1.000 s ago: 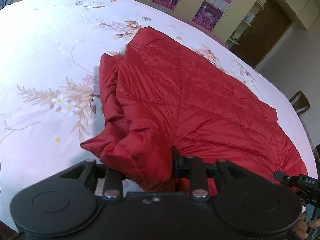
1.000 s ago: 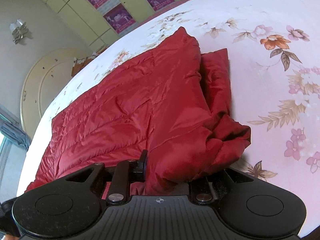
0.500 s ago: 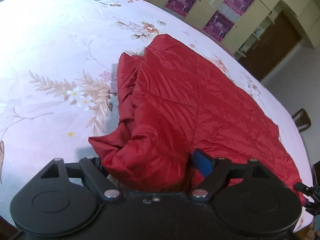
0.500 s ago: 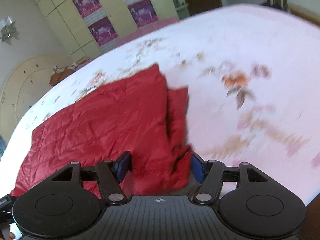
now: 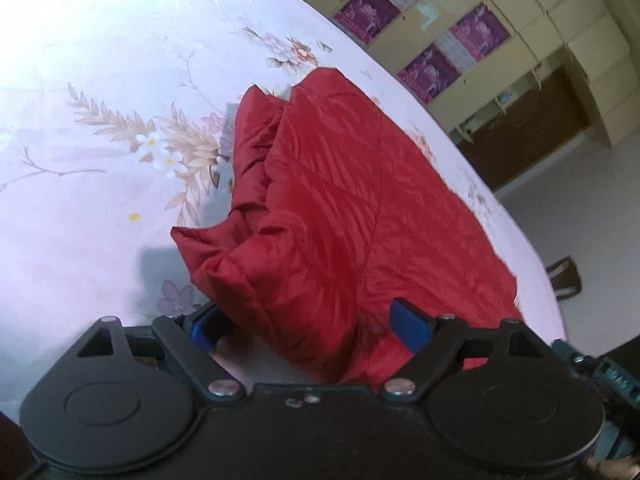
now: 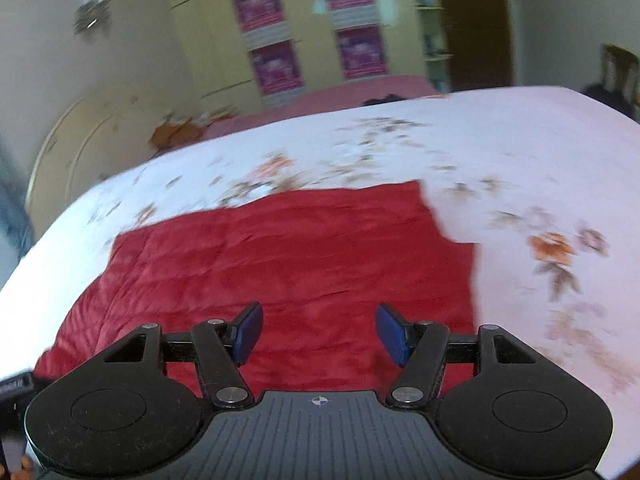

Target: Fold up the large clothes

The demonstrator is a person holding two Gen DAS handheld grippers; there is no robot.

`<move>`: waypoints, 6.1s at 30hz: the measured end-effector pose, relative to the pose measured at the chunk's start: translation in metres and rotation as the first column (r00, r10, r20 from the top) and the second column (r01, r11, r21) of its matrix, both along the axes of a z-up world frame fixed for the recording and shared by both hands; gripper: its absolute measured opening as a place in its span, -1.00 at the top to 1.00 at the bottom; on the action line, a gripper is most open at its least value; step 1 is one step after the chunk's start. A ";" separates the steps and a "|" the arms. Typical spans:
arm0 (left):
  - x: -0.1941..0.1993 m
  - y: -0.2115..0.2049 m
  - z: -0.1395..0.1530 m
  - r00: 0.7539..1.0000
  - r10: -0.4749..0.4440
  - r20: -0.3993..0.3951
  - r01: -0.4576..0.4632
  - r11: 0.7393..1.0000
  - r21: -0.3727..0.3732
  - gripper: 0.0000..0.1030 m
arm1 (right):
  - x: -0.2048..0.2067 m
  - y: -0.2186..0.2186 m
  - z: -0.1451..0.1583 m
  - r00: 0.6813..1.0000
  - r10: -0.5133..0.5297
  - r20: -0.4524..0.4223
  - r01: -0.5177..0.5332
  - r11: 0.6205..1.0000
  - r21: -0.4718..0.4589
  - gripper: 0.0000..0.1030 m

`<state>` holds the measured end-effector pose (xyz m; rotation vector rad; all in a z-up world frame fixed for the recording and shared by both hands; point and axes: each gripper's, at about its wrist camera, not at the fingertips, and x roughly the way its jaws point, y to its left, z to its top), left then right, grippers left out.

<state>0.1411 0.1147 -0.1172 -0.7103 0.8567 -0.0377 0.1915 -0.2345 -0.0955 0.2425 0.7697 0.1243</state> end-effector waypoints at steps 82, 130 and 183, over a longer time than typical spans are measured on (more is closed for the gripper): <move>0.051 -0.329 0.046 0.740 -0.669 0.067 0.547 0.658 0.517 -0.46 | -0.059 -0.144 -0.030 0.986 -0.071 -0.152 0.081 0.995 0.059 0.69; 0.084 -0.240 0.026 0.760 -0.641 0.105 0.521 0.698 0.491 -0.27 | -0.058 -0.105 -0.050 0.943 -0.200 -0.266 0.218 0.975 0.037 0.72; 0.210 -0.279 -0.003 0.880 -0.474 -0.007 0.399 0.733 0.551 -0.72 | 0.135 -0.115 -0.099 0.983 -0.165 -0.078 0.144 0.963 -0.227 0.27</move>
